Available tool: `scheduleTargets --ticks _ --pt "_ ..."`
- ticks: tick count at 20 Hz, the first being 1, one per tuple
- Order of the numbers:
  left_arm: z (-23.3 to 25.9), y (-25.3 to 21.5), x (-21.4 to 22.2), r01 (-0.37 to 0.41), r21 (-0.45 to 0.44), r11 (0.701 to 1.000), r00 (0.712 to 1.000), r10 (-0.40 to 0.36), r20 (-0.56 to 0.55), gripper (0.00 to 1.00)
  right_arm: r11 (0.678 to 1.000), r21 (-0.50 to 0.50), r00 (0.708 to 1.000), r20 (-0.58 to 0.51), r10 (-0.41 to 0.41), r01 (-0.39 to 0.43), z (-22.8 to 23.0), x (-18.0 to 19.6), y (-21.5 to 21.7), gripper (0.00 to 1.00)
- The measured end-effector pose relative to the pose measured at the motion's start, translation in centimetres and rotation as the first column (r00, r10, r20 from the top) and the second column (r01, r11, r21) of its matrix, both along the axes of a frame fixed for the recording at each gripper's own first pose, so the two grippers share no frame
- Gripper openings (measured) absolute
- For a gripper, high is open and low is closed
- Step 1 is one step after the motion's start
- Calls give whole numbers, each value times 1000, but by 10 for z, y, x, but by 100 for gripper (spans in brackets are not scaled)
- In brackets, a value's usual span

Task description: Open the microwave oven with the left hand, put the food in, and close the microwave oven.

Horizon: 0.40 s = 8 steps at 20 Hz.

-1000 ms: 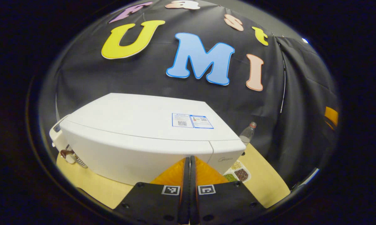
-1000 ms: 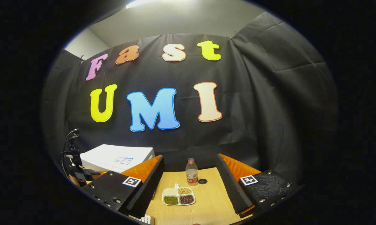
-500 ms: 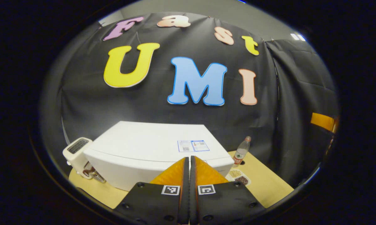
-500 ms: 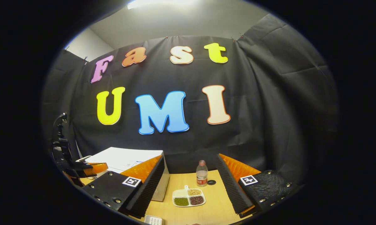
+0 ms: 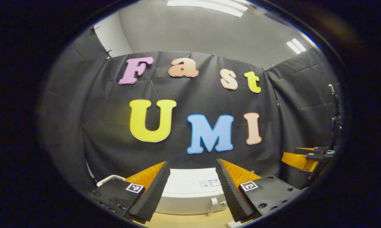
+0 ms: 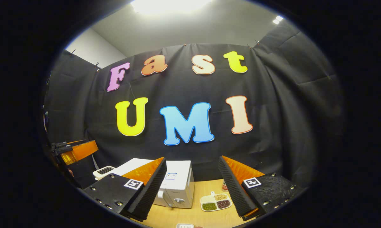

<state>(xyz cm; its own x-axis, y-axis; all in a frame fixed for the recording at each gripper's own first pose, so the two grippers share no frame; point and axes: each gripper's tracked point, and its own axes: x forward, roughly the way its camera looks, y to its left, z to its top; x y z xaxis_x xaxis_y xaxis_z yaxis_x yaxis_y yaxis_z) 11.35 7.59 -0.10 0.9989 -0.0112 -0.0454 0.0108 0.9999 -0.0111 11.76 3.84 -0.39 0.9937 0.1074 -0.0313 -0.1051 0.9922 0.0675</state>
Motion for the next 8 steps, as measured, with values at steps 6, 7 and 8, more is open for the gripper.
scheduleTargets --ticks 6,7,8 --pt "0 33 -25 29 -18 999 999 -29 -15 97 1000 -21 1000 27 -14 15 11 -20 36 99" --pt "2 36 -29 36 -18 999 999 -36 -9 97 1000 -23 999 28 -19 19 12 -23 41 99" --pt "2 41 -33 43 -16 999 999 -44 -4 97 999 -24 999 29 -24 25 12 -27 45 99"
